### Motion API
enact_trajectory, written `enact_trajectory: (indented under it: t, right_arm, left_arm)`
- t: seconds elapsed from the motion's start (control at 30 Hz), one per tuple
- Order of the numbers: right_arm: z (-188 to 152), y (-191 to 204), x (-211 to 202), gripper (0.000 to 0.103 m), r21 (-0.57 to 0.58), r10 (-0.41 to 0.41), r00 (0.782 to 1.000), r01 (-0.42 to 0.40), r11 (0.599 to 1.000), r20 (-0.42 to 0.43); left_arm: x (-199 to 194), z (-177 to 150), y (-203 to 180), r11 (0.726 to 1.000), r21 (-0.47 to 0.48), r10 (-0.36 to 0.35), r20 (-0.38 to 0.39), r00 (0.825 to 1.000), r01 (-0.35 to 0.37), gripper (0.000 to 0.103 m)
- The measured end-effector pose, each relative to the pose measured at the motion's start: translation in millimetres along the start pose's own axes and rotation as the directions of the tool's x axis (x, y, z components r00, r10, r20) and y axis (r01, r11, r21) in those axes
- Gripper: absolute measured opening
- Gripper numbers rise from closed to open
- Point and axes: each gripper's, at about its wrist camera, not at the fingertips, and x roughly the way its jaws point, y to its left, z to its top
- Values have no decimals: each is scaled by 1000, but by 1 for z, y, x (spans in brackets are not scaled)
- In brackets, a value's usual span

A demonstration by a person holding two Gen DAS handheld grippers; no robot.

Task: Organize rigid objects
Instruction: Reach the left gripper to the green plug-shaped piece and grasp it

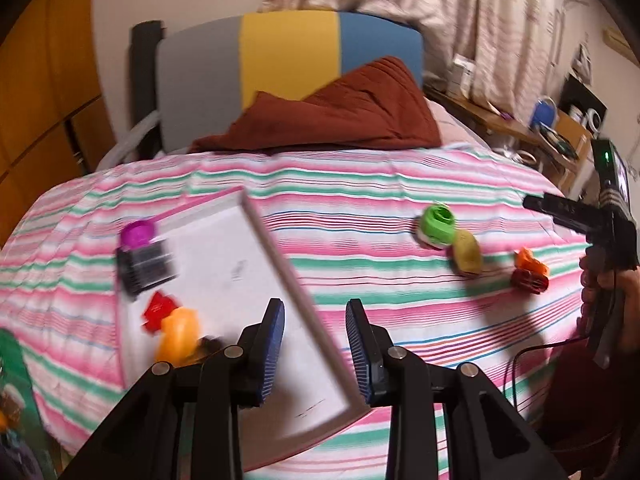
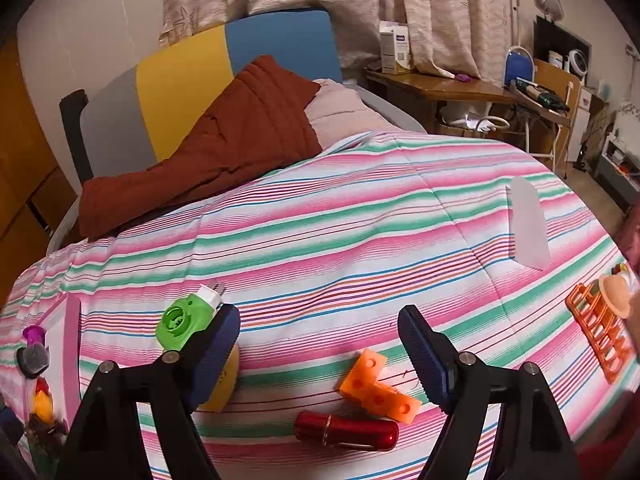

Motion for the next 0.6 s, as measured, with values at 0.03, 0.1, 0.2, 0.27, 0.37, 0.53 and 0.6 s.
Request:
enact_trajectory:
  t: [0.03, 0.1, 0.2, 0.27, 0.37, 0.53, 0.6]
  right_arm:
    - [-1, 3, 0, 82, -6, -2, 1000, 2, 1000, 6]
    - [-1, 4, -1, 83, -12, -7, 1000, 7, 1000, 11]
    - [0, 3, -3, 83, 0, 0, 1000, 0, 1000, 13]
    - [0, 2, -4, 83, 11, 4, 1000, -5, 1000, 19]
    - [2, -2, -6, 83, 31, 11, 1000, -11, 999, 24]
    - [4, -5, -6, 83, 52, 21, 1000, -22, 998, 24]
    - [4, -6, -6, 83, 58, 20, 1000, -21, 998, 20]
  left_arm:
    - [4, 3, -7, 1000, 16, -4, 0, 1000, 4, 32]
    - [10, 7, -19, 999, 44, -11, 1, 1000, 11, 31]
    - [16, 12, -32, 997, 74, -16, -3, 1000, 16, 31]
    - [22, 15, -39, 996, 92, -18, -11, 1000, 18, 31]
    - [28, 18, -48, 993, 118, -19, -17, 1000, 21, 32]
    - [42, 24, -58, 990, 137, -24, -37, 999, 29, 31]
    - [48, 26, -59, 989, 139, -32, -49, 998, 39, 31]
